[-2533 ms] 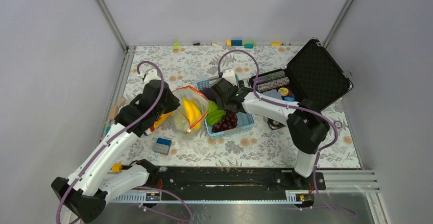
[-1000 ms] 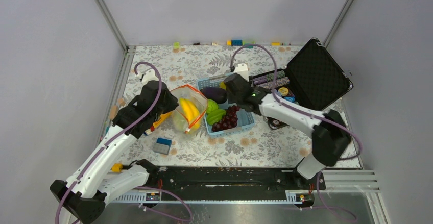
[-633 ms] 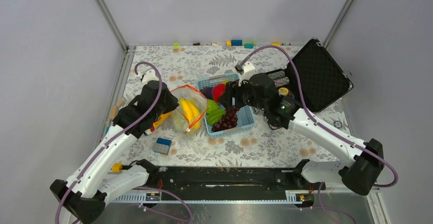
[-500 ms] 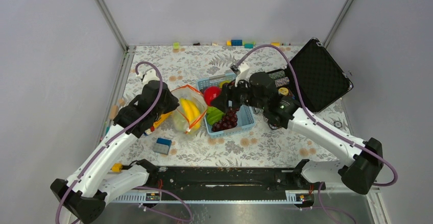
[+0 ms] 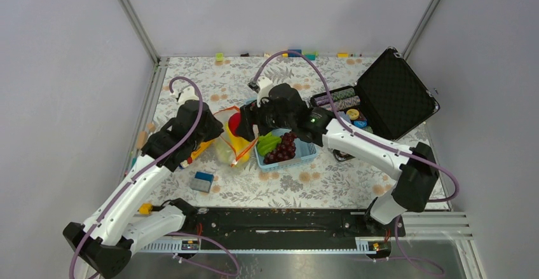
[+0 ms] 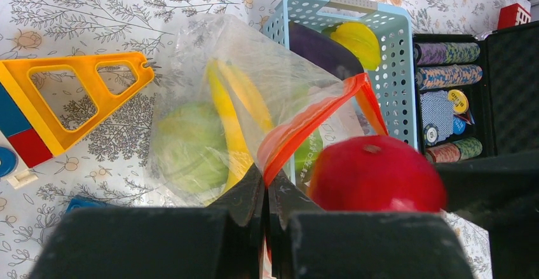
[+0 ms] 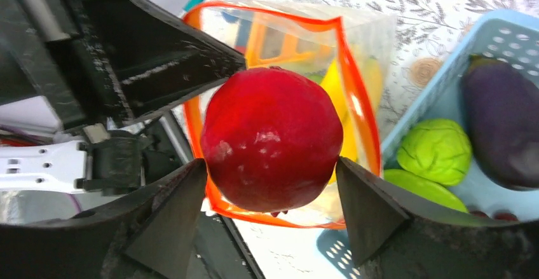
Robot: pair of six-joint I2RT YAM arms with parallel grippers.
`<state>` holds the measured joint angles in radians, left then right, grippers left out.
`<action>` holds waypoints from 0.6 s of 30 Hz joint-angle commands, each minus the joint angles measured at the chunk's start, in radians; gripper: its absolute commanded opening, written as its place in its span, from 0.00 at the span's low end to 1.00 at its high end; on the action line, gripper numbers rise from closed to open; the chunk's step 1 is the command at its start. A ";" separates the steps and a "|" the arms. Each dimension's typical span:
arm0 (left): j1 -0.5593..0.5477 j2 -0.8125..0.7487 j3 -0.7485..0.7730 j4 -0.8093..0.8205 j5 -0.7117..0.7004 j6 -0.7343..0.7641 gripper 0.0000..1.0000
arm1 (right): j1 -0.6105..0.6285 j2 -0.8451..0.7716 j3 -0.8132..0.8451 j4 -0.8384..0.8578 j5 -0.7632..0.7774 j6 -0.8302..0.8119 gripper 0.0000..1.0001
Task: Place the food in the zip-top bag and seal the zipper
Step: Place the fake fruit in the zipper food storage bag.
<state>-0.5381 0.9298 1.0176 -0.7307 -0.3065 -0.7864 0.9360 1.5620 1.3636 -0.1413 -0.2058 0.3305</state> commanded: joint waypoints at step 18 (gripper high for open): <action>0.003 -0.040 -0.010 0.054 0.013 -0.001 0.00 | 0.001 -0.157 -0.058 -0.027 0.107 0.005 1.00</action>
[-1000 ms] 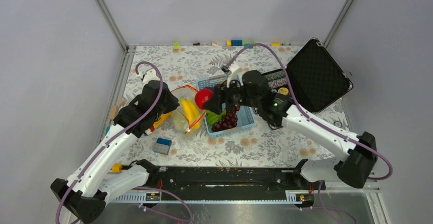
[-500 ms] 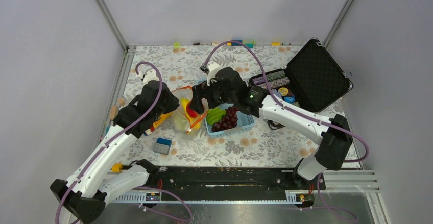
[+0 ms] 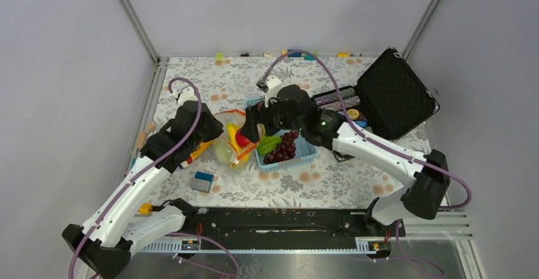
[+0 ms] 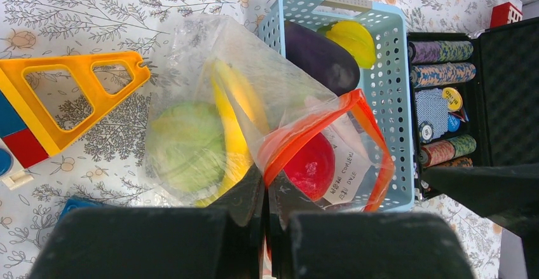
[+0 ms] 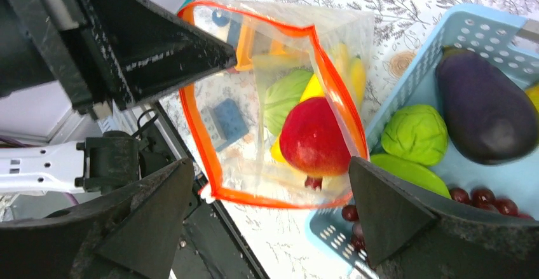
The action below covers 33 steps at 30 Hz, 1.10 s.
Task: Place the food in the zip-top bag and seal the zipper
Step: Place the fake fruit in the zipper food storage bag, then pick up the fake vegetable from the bin.
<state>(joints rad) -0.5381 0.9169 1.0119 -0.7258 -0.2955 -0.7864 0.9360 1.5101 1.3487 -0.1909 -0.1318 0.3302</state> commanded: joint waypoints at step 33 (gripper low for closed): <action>0.004 0.002 0.031 0.004 0.001 -0.078 0.00 | -0.272 0.155 -0.036 -0.082 0.071 -0.042 0.97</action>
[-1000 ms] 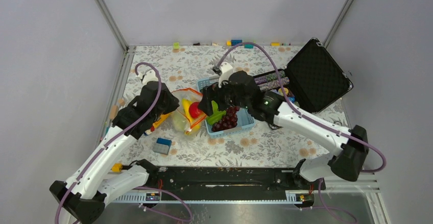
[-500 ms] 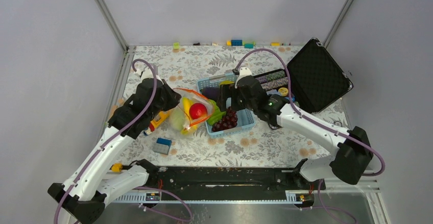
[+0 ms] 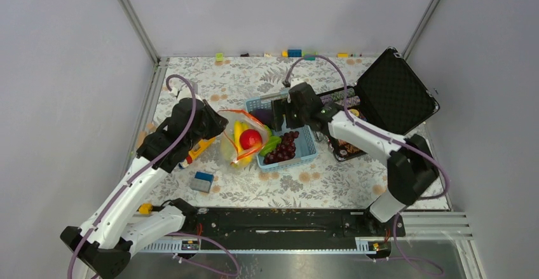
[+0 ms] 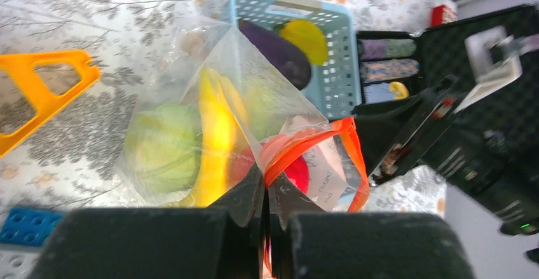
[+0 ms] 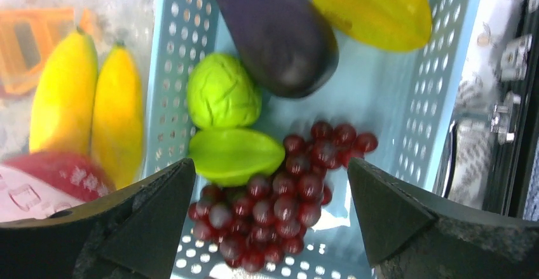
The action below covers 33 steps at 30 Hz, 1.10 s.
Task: Place the food in the zip-top bag and seal the zipper
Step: Pick up the fake vegetable from the bin.
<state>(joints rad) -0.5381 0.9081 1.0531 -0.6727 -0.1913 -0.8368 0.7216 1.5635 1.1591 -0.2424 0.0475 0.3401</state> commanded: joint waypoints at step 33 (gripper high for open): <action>0.007 -0.001 -0.058 -0.131 -0.258 -0.035 0.00 | -0.052 0.571 0.573 -0.271 -0.329 -0.368 0.80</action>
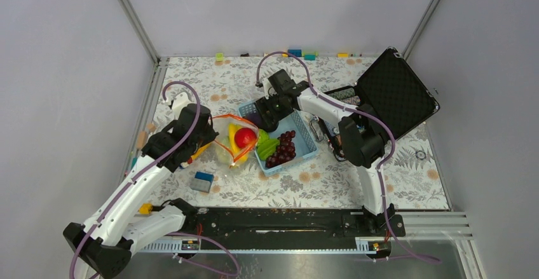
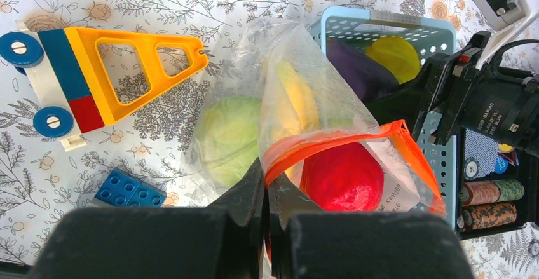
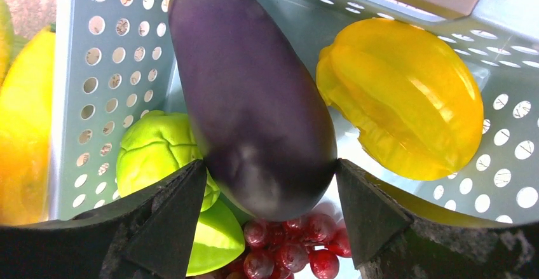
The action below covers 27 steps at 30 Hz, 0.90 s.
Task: Place the food in the zip-top bag and seal the zipper
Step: Pick up the fake vegetable from the bin.
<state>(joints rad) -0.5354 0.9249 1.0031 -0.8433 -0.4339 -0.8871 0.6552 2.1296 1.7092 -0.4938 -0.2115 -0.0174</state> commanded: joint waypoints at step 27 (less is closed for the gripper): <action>0.006 0.009 -0.017 0.066 0.012 0.021 0.00 | 0.019 -0.121 -0.363 0.569 0.080 0.688 0.93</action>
<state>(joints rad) -0.5354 0.9264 0.9878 -0.8135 -0.4267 -0.8803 0.6666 2.0670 1.3949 -0.0734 -0.1715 0.5915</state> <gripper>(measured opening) 0.008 0.927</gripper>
